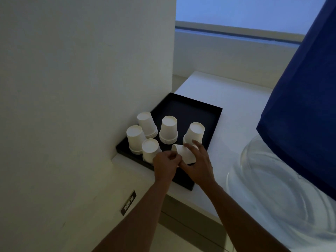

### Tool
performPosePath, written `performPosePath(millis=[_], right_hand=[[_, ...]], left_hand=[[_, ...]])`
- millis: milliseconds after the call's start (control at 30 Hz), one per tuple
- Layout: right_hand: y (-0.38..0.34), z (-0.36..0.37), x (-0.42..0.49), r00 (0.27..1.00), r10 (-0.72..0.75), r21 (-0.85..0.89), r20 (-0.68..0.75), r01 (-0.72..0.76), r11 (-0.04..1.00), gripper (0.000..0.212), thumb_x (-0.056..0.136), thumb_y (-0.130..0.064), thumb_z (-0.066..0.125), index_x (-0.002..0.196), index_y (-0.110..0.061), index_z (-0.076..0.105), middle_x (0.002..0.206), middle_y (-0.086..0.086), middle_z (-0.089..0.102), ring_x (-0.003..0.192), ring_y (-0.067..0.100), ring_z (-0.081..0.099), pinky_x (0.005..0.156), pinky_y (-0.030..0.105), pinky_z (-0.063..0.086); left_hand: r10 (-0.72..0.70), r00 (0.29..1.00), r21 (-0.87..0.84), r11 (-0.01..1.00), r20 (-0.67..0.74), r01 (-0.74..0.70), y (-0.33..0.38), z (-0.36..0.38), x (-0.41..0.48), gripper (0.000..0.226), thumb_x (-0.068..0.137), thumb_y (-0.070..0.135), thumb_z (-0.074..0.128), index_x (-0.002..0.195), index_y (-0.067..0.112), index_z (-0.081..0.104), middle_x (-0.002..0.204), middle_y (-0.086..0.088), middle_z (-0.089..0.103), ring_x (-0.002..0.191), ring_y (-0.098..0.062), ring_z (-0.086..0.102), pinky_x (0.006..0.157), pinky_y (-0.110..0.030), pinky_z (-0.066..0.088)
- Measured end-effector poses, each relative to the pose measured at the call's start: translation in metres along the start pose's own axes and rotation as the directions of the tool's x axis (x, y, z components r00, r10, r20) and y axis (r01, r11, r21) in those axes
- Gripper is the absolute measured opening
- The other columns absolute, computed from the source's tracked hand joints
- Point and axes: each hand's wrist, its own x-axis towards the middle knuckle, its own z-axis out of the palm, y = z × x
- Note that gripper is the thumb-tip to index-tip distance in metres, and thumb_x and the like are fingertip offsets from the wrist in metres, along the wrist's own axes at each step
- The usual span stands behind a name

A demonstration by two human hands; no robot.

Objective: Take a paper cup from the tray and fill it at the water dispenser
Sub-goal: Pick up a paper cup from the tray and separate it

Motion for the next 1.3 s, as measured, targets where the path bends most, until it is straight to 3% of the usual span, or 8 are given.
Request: performPosePath(millis=[300, 467, 600, 667, 800, 967, 1133, 1300], right_hand=[[0.005, 0.002, 0.000, 1.000, 0.006, 0.007, -0.002, -0.006, 1.000, 0.060, 0.070, -0.039, 0.064, 0.124, -0.022, 0.047, 0.139, 0.010, 0.039, 0.126, 0.029, 0.037, 0.097, 0.051, 0.041], [0.004, 0.002, -0.001, 1.000, 0.016, -0.036, 0.009, -0.015, 0.999, 0.063, 0.067, -0.042, 0.058, 0.125, -0.021, 0.046, 0.140, 0.011, 0.039, 0.127, 0.029, 0.035, 0.098, 0.050, 0.039], [0.010, 0.000, 0.001, 1.000, -0.011, -0.074, -0.014, 0.010, 0.997, 0.059, 0.072, -0.024, 0.070, 0.125, -0.017, 0.045, 0.139, 0.013, 0.039, 0.125, 0.031, 0.034, 0.095, 0.047, 0.040], [0.011, -0.003, 0.001, 0.999, -0.039, -0.094, -0.028, 0.036, 0.995, 0.060, 0.070, -0.021, 0.071, 0.124, -0.015, 0.046, 0.138, 0.014, 0.040, 0.124, 0.032, 0.035, 0.092, 0.046, 0.041], [0.010, -0.011, 0.004, 0.994, -0.073, -0.130, -0.086, 0.062, 0.990, 0.063, 0.066, -0.021, 0.073, 0.122, -0.010, 0.047, 0.135, 0.017, 0.043, 0.123, 0.034, 0.035, 0.088, 0.044, 0.042], [0.007, -0.019, 0.008, 0.985, -0.093, -0.071, -0.148, 0.083, 0.994, 0.067, 0.058, -0.024, 0.069, 0.120, -0.009, 0.046, 0.132, 0.017, 0.044, 0.120, 0.034, 0.038, 0.085, 0.034, 0.036], [0.004, -0.026, 0.010, 0.973, -0.111, -0.030, -0.201, 0.107, 0.994, 0.065, 0.058, -0.023, 0.066, 0.119, -0.012, 0.046, 0.132, 0.015, 0.044, 0.120, 0.033, 0.039, 0.088, 0.034, 0.038], [0.003, -0.024, 0.007, 0.978, -0.118, -0.038, -0.175, 0.113, 0.993, 0.065, 0.059, -0.025, 0.065, 0.119, -0.010, 0.046, 0.133, 0.016, 0.043, 0.122, 0.034, 0.038, 0.088, 0.033, 0.037]], left_hand=[[0.032, 0.999, 0.068, 0.997, 0.022, -0.033, 0.002, 0.005, -0.002, 0.013, 0.076, 0.004, 0.061, 0.083, -0.001, 0.070, 0.079, -0.020, 0.072, 0.055, 0.000, 0.052, 0.049, -0.002, 0.044], [0.021, 1.000, 0.116, 0.993, -0.020, -0.018, 0.001, 0.007, -0.003, 0.010, 0.071, 0.005, 0.065, 0.077, 0.000, 0.070, 0.074, -0.021, 0.072, 0.058, -0.016, 0.057, 0.053, -0.019, 0.044], [-0.026, 0.998, 0.075, 0.997, -0.061, 0.031, 0.002, 0.002, -0.002, 0.013, 0.072, 0.004, 0.065, 0.082, -0.003, 0.068, 0.078, -0.023, 0.071, 0.064, -0.022, 0.060, 0.059, -0.033, 0.053], [-0.068, 0.995, 0.045, 0.996, -0.079, 0.072, 0.000, 0.001, -0.001, 0.011, 0.074, 0.003, 0.064, 0.080, -0.005, 0.068, 0.078, -0.024, 0.070, 0.066, -0.024, 0.060, 0.059, -0.034, 0.054], [-0.227, 0.967, -0.092, 0.972, -0.116, 0.217, -0.007, 0.003, -0.002, 0.015, 0.075, 0.002, 0.061, 0.061, 0.006, 0.061, 0.069, -0.018, 0.063, 0.075, -0.040, 0.064, 0.073, -0.055, 0.057], [-0.395, 0.918, -0.277, 0.886, -0.034, 0.371, -0.008, 0.008, -0.001, 0.034, 0.082, -0.005, 0.051, 0.052, 0.012, 0.050, 0.067, -0.012, 0.058, 0.079, -0.033, 0.060, 0.081, -0.051, 0.055], [-0.421, 0.907, -0.150, 0.895, 0.021, 0.420, -0.018, 0.017, 0.008, 0.019, 0.082, -0.008, 0.046, 0.074, -0.001, 0.063, 0.091, -0.028, 0.064, 0.088, -0.040, 0.061, 0.084, -0.057, 0.053], [-0.397, 0.917, 0.067, 0.916, 0.037, 0.394, -0.015, 0.022, 0.009, 0.024, 0.086, -0.004, 0.041, 0.104, -0.010, 0.057, 0.107, -0.035, 0.060, 0.100, -0.046, 0.058, 0.086, -0.055, 0.049]])
